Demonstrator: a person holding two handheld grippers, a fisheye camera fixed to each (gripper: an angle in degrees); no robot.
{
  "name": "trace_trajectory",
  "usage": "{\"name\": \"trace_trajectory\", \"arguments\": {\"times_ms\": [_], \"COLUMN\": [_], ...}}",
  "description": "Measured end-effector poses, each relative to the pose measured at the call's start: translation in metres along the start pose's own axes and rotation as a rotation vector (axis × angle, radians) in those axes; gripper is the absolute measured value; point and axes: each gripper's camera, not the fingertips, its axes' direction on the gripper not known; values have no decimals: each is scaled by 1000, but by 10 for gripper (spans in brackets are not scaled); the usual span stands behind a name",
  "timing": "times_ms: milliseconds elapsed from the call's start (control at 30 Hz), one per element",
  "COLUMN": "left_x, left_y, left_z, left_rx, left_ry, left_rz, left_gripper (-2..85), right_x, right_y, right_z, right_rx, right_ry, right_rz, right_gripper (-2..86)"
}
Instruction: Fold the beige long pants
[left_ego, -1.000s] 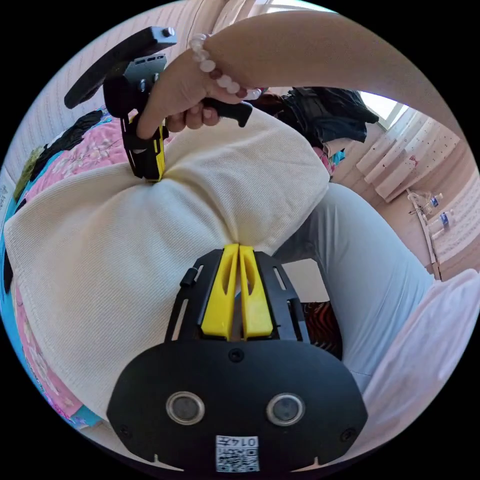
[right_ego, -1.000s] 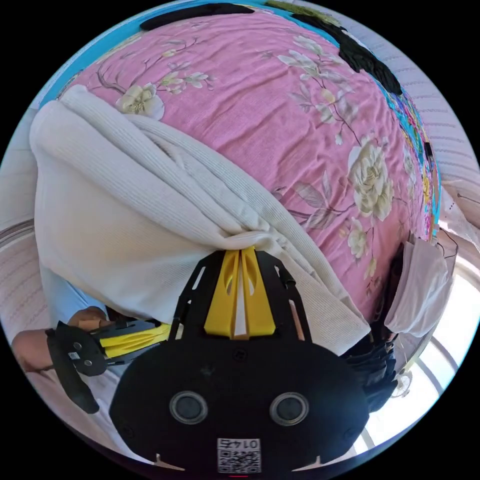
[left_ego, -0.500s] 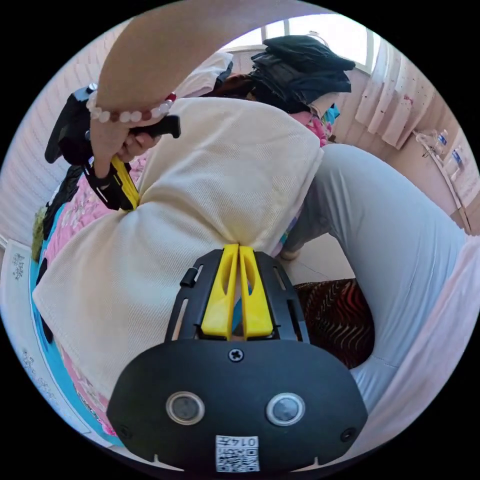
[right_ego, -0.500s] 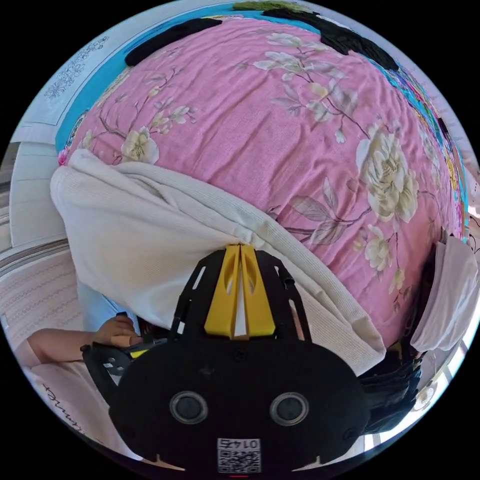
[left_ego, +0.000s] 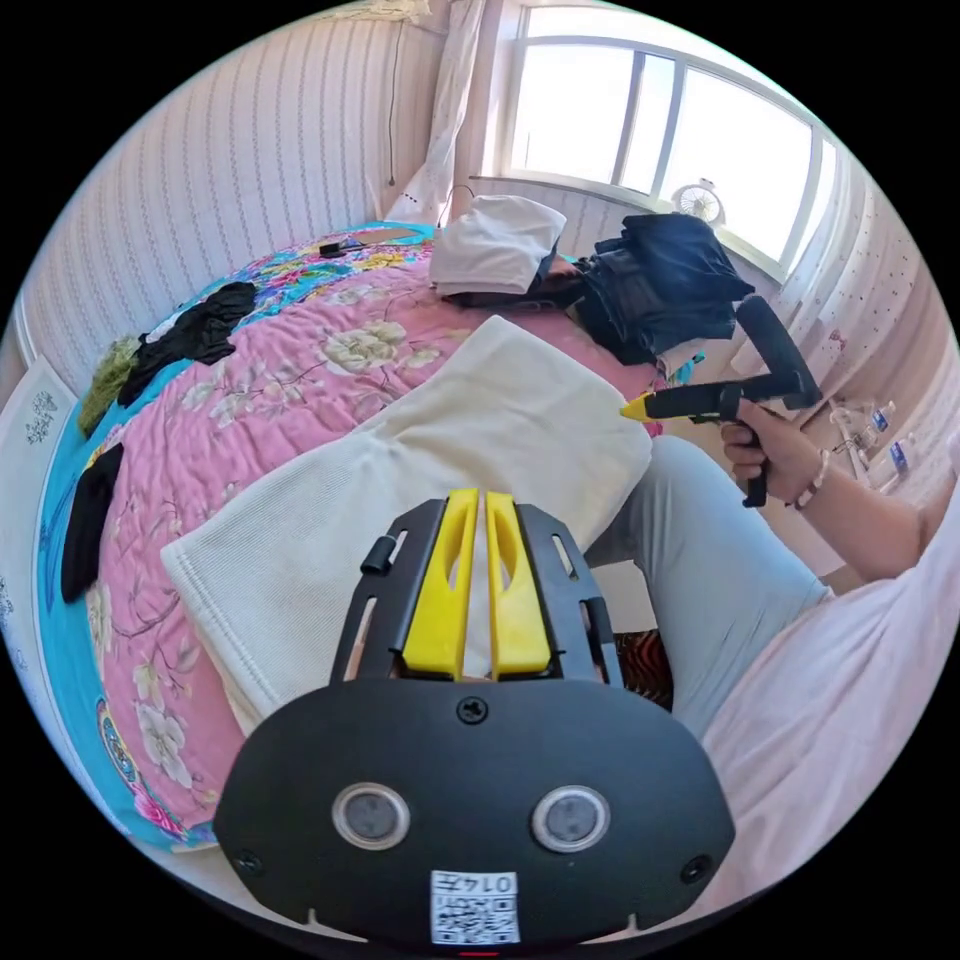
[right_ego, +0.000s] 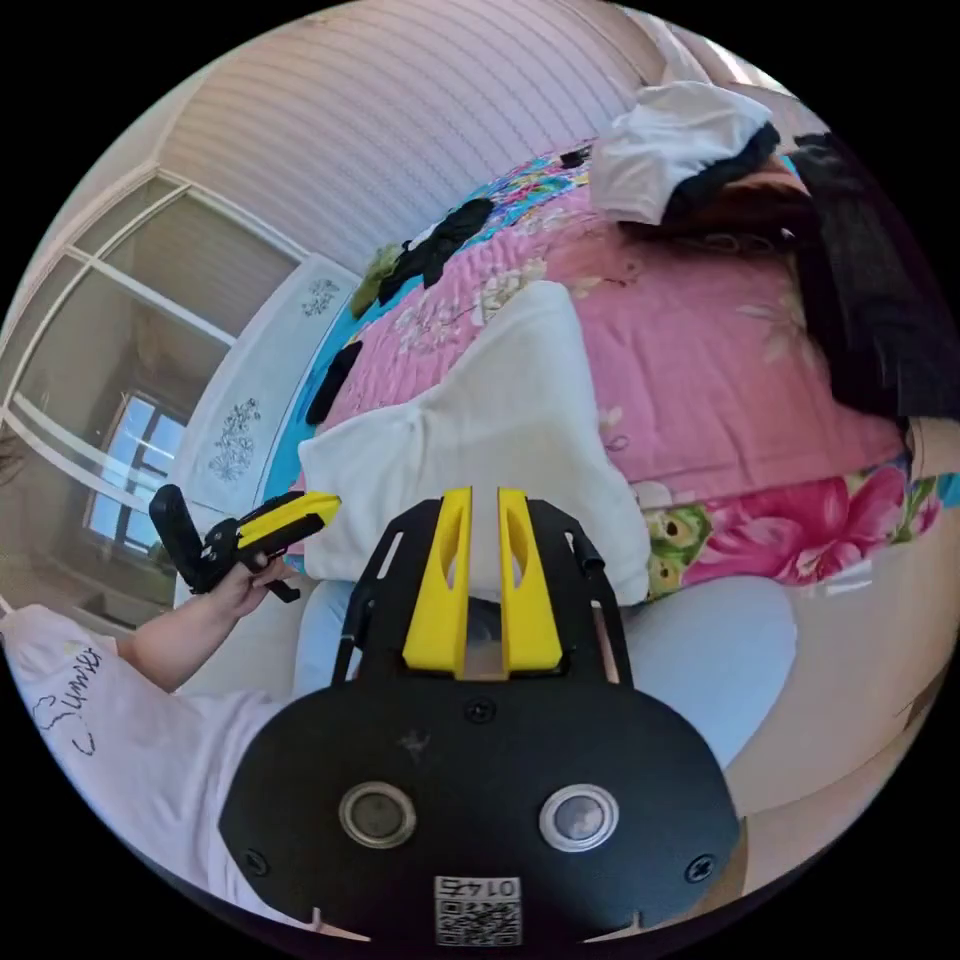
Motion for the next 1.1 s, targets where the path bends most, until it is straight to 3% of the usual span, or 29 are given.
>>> {"name": "trace_trajectory", "arguments": {"times_ms": [133,300,500,633,833,1100], "left_x": [-5,8,13,9,1,-42], "left_y": [-56,-154,-239,-263,-274,-256], "left_z": [5,42,112,144,164,83], "left_rx": [55,-11,-193,-292,-402,-250], "left_ry": [34,54,-37,-39,0,86], "left_rz": [0,37,-1,-23,-51,-96], "left_gripper": [65,95,109,122,39,8], "right_x": [96,155,214,247,268,279], "right_y": [52,51,40,43,40,41], "right_z": [-30,-12,31,43,59,77], "right_rx": [129,63,-84,-80,-101,-100], "right_ry": [-19,-104,-207,-295,-309,-451], "right_rz": [232,252,304,328,301,268], "right_gripper": [95,133,110,97,78,69]}}
